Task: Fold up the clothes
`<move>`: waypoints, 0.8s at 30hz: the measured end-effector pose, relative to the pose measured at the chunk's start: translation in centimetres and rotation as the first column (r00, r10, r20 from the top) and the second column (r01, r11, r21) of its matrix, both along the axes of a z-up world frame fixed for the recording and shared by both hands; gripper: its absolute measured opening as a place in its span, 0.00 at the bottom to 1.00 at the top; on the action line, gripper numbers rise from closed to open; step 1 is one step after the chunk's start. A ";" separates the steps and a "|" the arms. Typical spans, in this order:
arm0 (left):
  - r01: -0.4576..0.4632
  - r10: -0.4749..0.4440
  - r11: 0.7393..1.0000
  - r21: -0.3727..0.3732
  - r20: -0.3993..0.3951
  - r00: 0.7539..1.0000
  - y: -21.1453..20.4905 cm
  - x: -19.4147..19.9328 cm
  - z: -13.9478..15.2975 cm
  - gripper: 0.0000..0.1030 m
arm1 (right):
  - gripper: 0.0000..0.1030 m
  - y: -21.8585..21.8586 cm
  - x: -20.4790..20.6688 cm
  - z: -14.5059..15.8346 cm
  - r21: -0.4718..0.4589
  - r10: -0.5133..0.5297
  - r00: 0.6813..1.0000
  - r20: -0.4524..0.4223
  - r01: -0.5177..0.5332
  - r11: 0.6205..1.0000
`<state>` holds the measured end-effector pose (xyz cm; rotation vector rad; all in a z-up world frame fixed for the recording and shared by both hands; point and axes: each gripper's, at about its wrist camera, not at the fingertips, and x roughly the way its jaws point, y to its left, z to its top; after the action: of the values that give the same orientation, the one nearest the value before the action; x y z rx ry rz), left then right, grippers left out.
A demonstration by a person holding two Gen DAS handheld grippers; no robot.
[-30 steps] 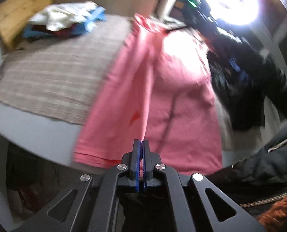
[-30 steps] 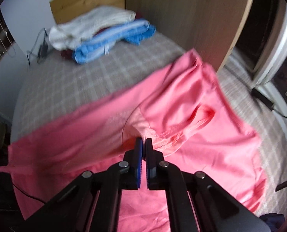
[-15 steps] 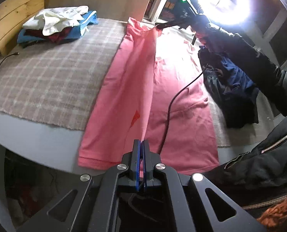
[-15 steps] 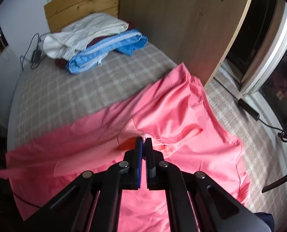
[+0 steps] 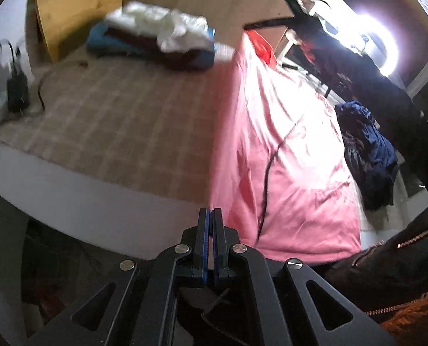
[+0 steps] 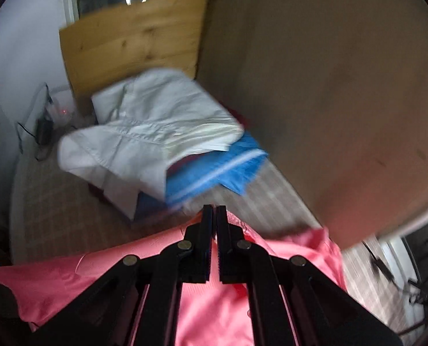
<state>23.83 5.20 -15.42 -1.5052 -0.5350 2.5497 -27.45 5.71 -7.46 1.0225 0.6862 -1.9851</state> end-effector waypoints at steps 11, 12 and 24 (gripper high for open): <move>0.176 -0.172 0.984 -0.011 0.142 0.975 -5.5 -3.4 -3.6 0.01 | 0.40 3.6 -1.7 3.6 -0.097 -0.206 0.976 0.064 0.212 0.973; 0.203 -0.197 0.978 -0.038 0.128 0.972 -5.8 -4.4 -2.6 0.01 | 0.38 6.2 -1.4 4.6 -0.130 -0.252 0.965 0.070 0.259 0.957; 0.595 -0.648 0.739 -0.315 -0.092 0.756 7.2 -33.7 2.4 0.35 | 0.15 23.6 3.1 -4.0 -0.071 -0.605 0.772 0.193 0.626 0.777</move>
<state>-9.88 12.40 -13.02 -1.1933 0.3271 2.2213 -24.39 29.36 -11.47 1.4385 0.1117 -2.4230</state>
